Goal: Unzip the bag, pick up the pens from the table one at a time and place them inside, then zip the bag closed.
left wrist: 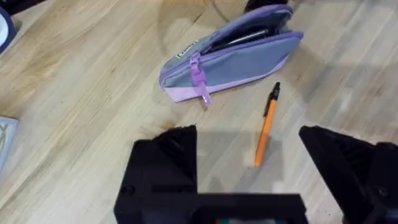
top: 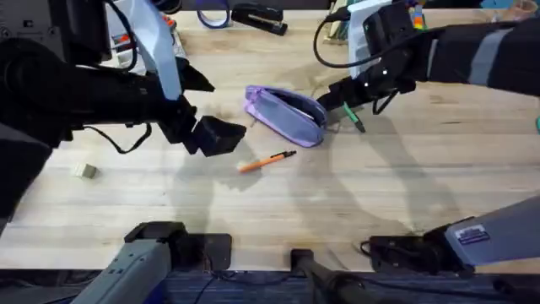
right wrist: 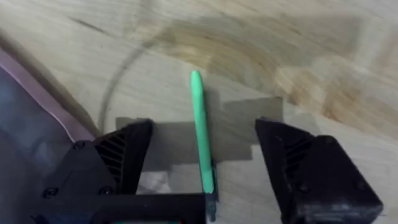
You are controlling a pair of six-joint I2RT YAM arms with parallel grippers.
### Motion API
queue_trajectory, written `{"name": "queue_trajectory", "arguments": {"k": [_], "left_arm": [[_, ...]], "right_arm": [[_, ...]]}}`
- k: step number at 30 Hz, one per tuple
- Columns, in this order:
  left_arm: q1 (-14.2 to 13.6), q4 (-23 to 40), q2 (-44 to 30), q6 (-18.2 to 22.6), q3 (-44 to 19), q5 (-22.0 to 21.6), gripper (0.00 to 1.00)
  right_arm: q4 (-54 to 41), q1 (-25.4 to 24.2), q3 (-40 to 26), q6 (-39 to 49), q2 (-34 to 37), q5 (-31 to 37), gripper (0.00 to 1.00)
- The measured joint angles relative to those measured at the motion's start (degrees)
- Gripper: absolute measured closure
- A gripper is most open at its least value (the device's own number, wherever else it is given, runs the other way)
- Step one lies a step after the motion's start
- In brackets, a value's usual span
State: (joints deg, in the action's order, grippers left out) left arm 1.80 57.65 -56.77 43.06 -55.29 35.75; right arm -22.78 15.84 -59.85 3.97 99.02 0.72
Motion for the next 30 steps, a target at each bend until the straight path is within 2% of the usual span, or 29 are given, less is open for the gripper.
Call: {"name": "queue_trajectory", "arguments": {"k": [5, 10, 13, 18, 20, 26, 30], "left_arm": [[0.0, 0.0, 0.0, 0.0, 0.0, 0.0, 0.007], [0.0, 0.0, 0.0, 0.0, 0.0, 0.0, 0.007], [0.0, 0.0, 0.0, 0.0, 0.0, 0.0, 0.007], [0.0, 0.0, 0.0, 0.0, 0.0, 0.0, 0.007], [0.0, 0.0, 0.0, 0.0, 0.0, 0.0, 0.007], [0.0, 0.0, 0.0, 0.0, 0.0, 0.0, 0.007], [0.0, 0.0, 0.0, 0.0, 0.0, 0.0, 0.007]], "right_arm": [[-0.5, 0.0, -0.5, -0.4, 0.4, -0.1, 0.007], [-1.4, 0.0, -0.7, -0.5, 0.4, -0.3, 0.104], [-1.8, 0.0, -0.8, -0.6, 0.4, -0.3, 0.237], [-1.9, 0.0, -0.9, -0.7, 0.4, -0.1, 0.645], [-1.9, -0.1, -0.9, -0.6, 0.4, 0.1, 0.753], [-1.7, -0.3, -1.0, -0.6, 0.4, 0.5, 0.959], [-1.7, -0.3, -1.1, -0.6, 0.4, 0.5, 0.966]]}}
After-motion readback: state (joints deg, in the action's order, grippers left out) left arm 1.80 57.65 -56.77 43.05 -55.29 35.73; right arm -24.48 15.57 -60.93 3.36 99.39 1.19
